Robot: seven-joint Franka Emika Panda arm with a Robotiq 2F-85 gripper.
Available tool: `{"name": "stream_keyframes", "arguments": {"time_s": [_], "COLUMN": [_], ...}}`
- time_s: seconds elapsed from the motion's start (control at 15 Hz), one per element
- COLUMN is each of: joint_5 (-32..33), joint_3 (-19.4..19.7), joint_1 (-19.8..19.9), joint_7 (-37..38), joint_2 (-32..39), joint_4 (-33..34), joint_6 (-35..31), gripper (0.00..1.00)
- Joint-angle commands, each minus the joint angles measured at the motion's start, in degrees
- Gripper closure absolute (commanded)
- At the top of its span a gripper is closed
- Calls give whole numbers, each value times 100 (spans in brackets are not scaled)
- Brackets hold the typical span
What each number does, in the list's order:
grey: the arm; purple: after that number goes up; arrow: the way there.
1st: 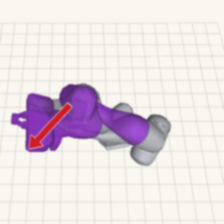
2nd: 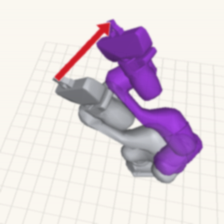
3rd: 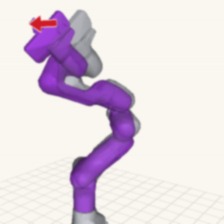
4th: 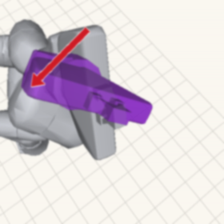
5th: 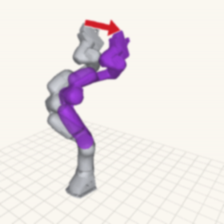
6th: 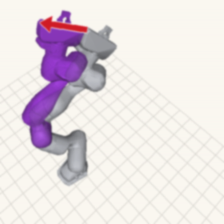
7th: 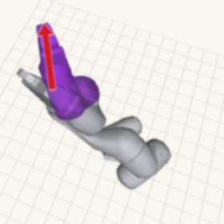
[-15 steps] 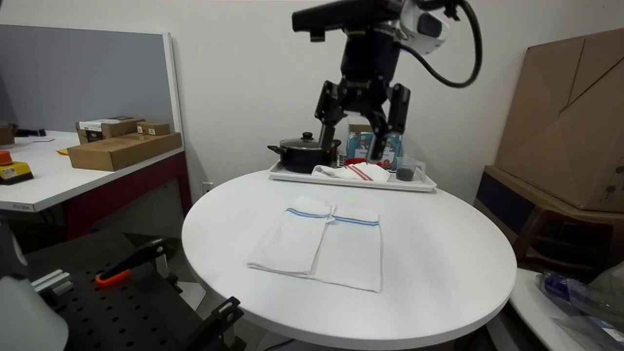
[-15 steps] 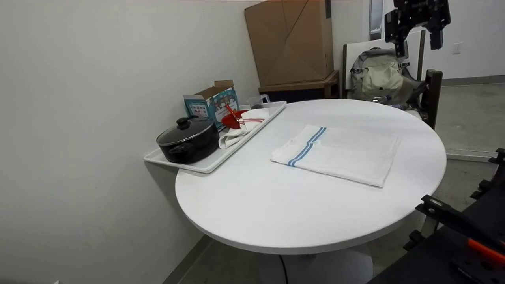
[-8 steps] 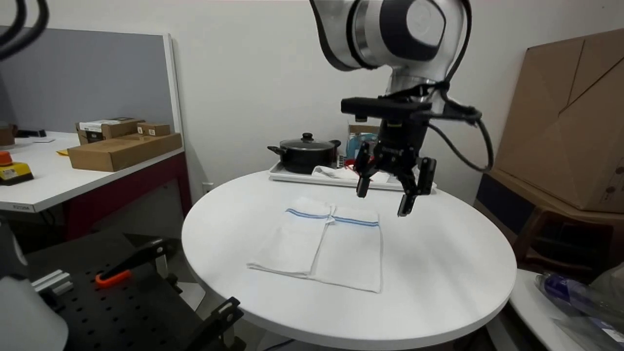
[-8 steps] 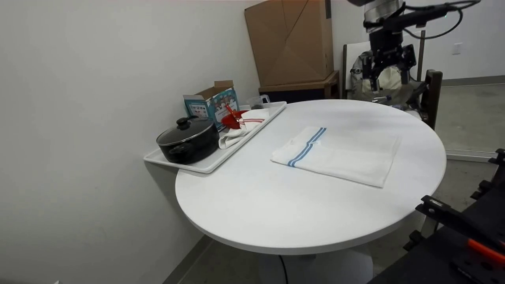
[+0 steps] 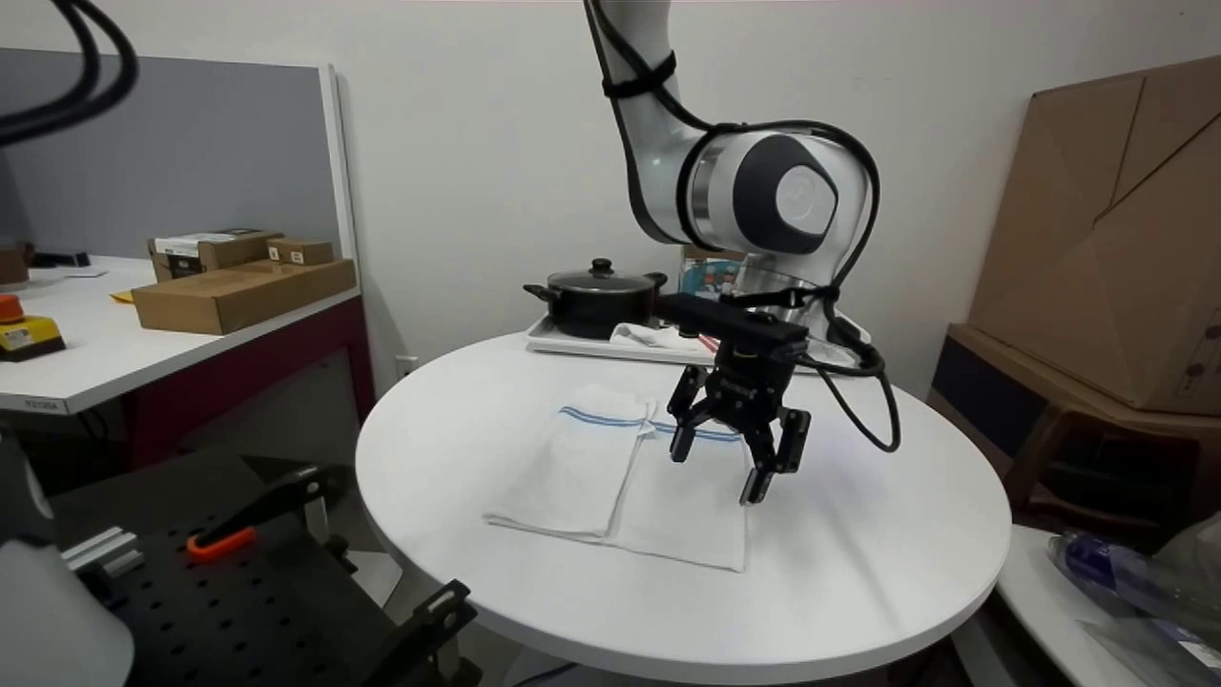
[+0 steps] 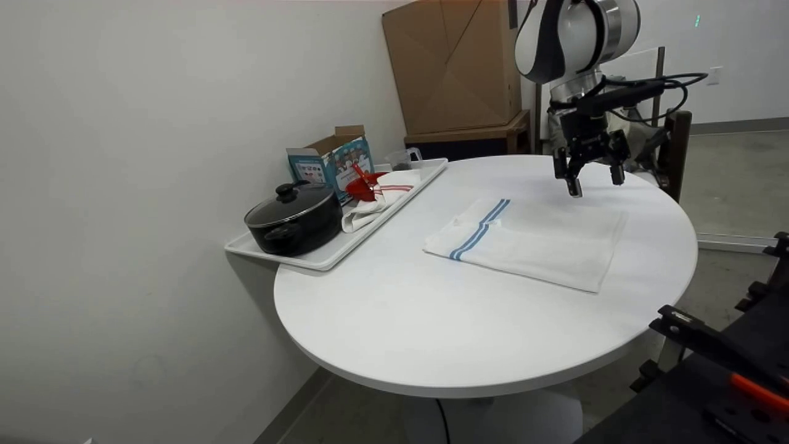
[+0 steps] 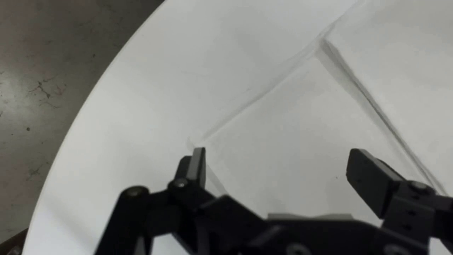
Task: Fold the cloth on the table
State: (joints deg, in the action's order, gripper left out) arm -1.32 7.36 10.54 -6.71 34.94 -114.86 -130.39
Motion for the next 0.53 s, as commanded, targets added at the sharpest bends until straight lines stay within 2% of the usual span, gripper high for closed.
{"name": "stream_keyframes", "arguments": {"time_s": [0.0,0.47], "joint_5": [-54,-70], "joint_3": [-38,-20], "joint_1": [170,457], "joint_7": [-9,-100], "joint_2": [263,543], "joint_4": [150,170], "joint_6": [-5,-38], "gripper": [0,0]}}
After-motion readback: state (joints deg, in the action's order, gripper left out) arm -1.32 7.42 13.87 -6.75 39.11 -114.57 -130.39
